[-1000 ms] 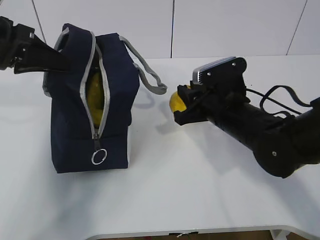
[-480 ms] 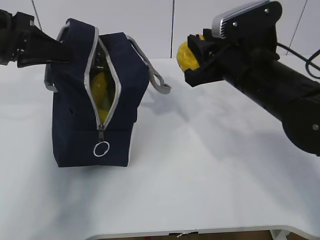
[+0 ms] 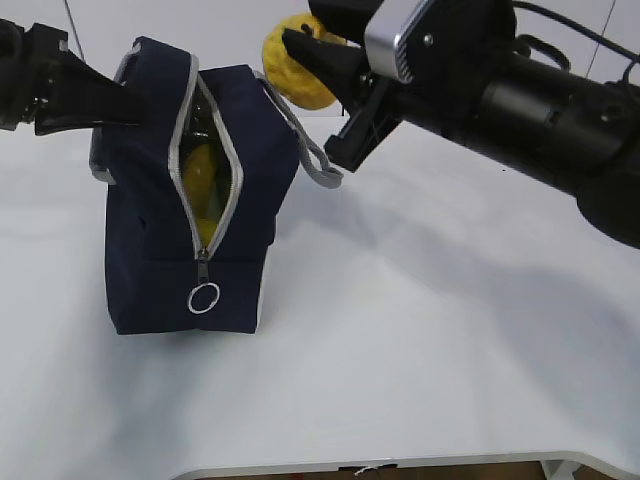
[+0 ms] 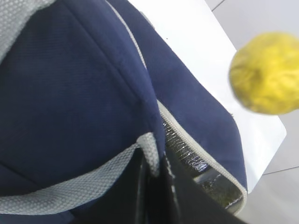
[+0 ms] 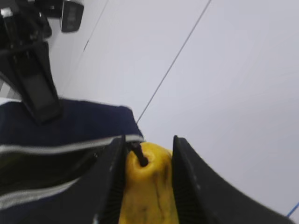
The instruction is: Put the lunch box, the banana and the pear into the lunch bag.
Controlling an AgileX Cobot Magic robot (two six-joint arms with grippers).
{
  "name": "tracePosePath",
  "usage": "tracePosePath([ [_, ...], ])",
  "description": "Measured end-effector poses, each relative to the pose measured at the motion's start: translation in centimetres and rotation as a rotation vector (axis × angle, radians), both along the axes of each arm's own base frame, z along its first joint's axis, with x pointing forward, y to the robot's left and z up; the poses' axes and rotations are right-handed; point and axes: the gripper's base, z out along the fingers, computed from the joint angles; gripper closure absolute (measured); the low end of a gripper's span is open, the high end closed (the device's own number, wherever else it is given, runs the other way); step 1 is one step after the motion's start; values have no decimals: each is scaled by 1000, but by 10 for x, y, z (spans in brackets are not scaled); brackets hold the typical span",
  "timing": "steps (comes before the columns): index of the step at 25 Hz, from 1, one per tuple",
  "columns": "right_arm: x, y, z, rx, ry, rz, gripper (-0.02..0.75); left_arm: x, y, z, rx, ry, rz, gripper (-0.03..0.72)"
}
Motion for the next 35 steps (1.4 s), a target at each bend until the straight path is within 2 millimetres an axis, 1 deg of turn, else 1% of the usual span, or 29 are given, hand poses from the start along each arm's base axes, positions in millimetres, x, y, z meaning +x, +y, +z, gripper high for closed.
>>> tracePosePath([
  [4, 8, 5, 17, 17, -22, 4, 472, 0, 0, 0, -1, 1, -1, 680],
  [8, 21, 17, 15, 36, 20, 17, 473, 0, 0, 0, -1, 1, -1, 680],
  [12, 22, 39, 9, -2, 116, 26, 473, 0, 0, 0, -1, 1, -3, 680],
  [15, 21, 51, 14, 37, 228, 1, 473, 0, 0, 0, -1, 1, -3, 680],
  [19, 24, 56, 23, 122, 382, -41, 473, 0, 0, 0, -1, 1, -3, 680],
  [22, 25, 59, 28, 142, 446, -61, 473, 0, 0, 0, -1, 1, -3, 680],
  [25, 25, 62, 24, 154, 504, -74, 473, 0, 0, 0, 0, 1, -4, 680],
  [28, 23, 71, 16, 157, 549, -62, 473, 0, 0, 0, 0, 1, -4, 680],
  [32, 21, 83, 0, 130, 586, -46, 473, 0, 0, 0, 0, 1, -4, 680],
  [35, 24, 87, -11, 114, 608, -52, 473, -1, 0, 0, -1, 2, -8, 680],
])
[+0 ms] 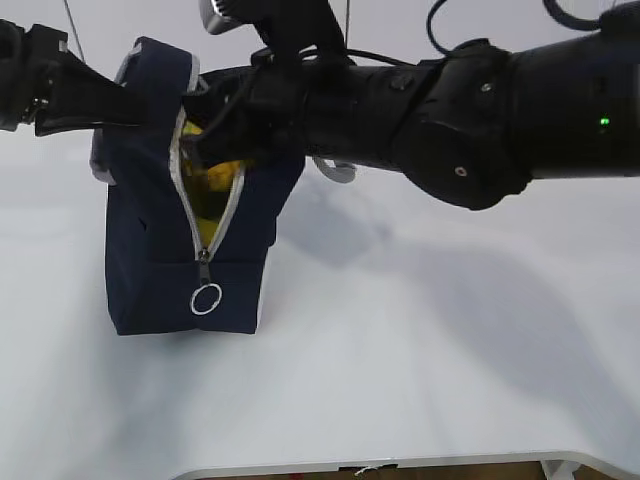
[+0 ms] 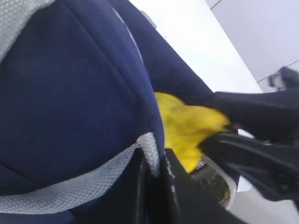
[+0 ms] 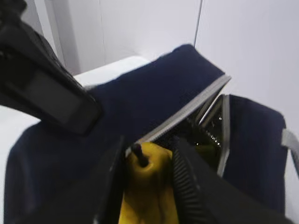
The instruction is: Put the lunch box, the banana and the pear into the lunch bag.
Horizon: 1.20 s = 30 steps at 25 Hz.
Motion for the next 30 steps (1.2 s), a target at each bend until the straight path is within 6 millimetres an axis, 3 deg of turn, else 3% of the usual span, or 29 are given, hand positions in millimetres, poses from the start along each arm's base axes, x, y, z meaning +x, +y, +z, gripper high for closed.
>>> tracePosePath([
  [9, 20, 17, -18, -4, 11, 3, 467, -1, 0, 0, -2, 2, -6, 680],
  [15, 27, 21, -10, -3, 1, -8, 323, -1, -1, 0, -5, 4, -12, 680],
  [21, 26, 18, -9, -33, 25, -25, 295, -1, -1, 0, 0, 5, -15, 680],
  [30, 6, -16, 39, -16, 197, -169, 295, -1, -1, 0, 4, 4, -16, 680],
])
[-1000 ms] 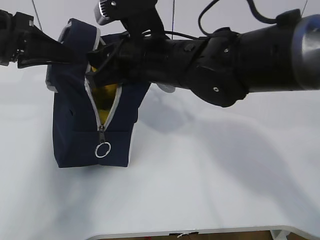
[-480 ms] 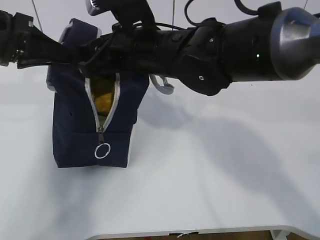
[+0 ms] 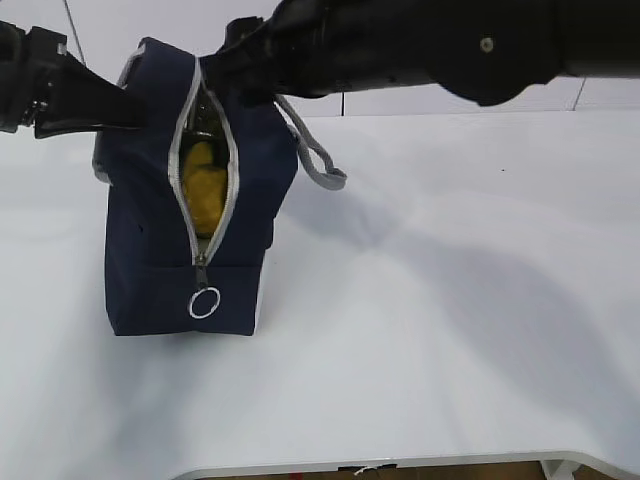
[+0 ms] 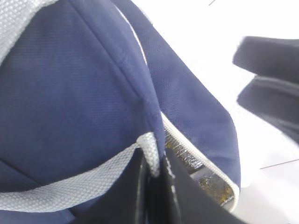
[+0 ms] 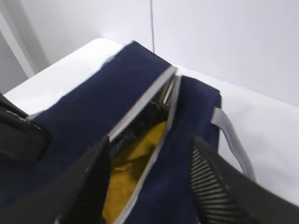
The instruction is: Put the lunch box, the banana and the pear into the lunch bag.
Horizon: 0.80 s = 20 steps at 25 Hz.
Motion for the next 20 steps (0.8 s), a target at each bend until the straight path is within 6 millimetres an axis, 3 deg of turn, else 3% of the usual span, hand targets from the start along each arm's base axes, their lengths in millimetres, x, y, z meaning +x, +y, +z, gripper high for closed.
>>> tracePosePath([
  [6, 5, -17, 7, 71, 219, -124, 295, 1, 1, 0, 6, -5, 12, 680],
  [13, 14, -29, 42, 111, 268, -177, 295, 1, 1, 0, 8, -6, 16, 680],
  [20, 32, -31, 44, 104, 445, -157, 295, 2, 1, 0, 9, -7, 17, 680],
])
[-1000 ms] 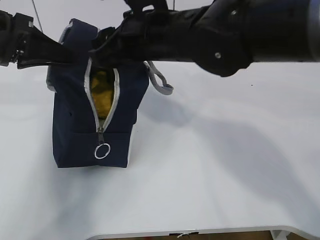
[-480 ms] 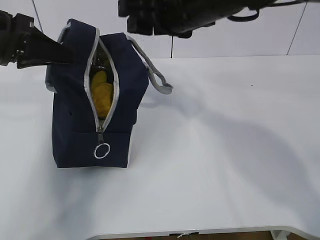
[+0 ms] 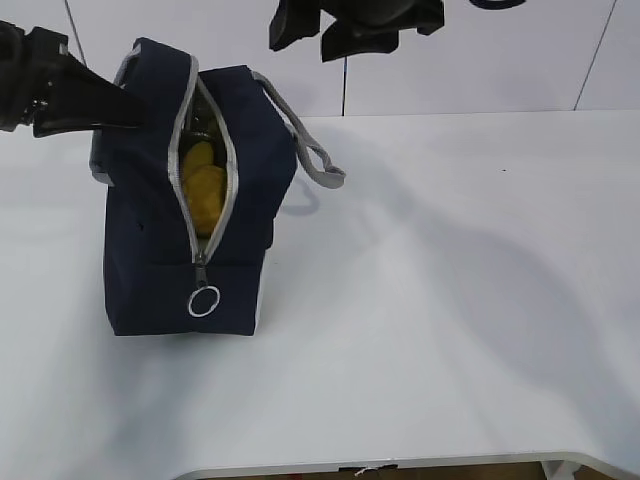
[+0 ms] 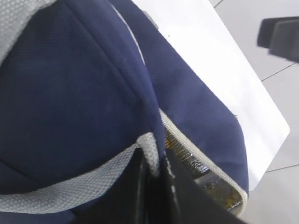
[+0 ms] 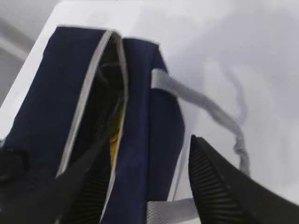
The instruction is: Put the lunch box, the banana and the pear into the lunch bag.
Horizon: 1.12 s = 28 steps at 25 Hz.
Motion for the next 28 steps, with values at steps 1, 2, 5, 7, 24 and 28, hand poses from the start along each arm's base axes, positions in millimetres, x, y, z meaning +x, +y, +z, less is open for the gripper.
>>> tracePosePath([
  [1, 2, 2, -3, -6, 27, 25, 295, 0, 0, 0, 0, 0, 0, 680],
  [2, 3, 4, -3, -7, 43, 51, 295, 0, 0, 0, 0, 0, 0, 680],
  [5, 11, 10, -10, -15, 91, 95, 295, 0, 0, 0, 0, 0, 0, 680],
  [7, 17, 11, -13, -21, 110, 112, 295, 0, 0, 0, 0, 0, 0, 680],
  [24, 35, 27, -53, -60, 173, 213, 305, 0, 0, 0, 1, -1, 2, 680],
  [28, 36, 28, -52, -52, 154, 209, 440, 0, 0, 0, 1, -1, 2, 680],
])
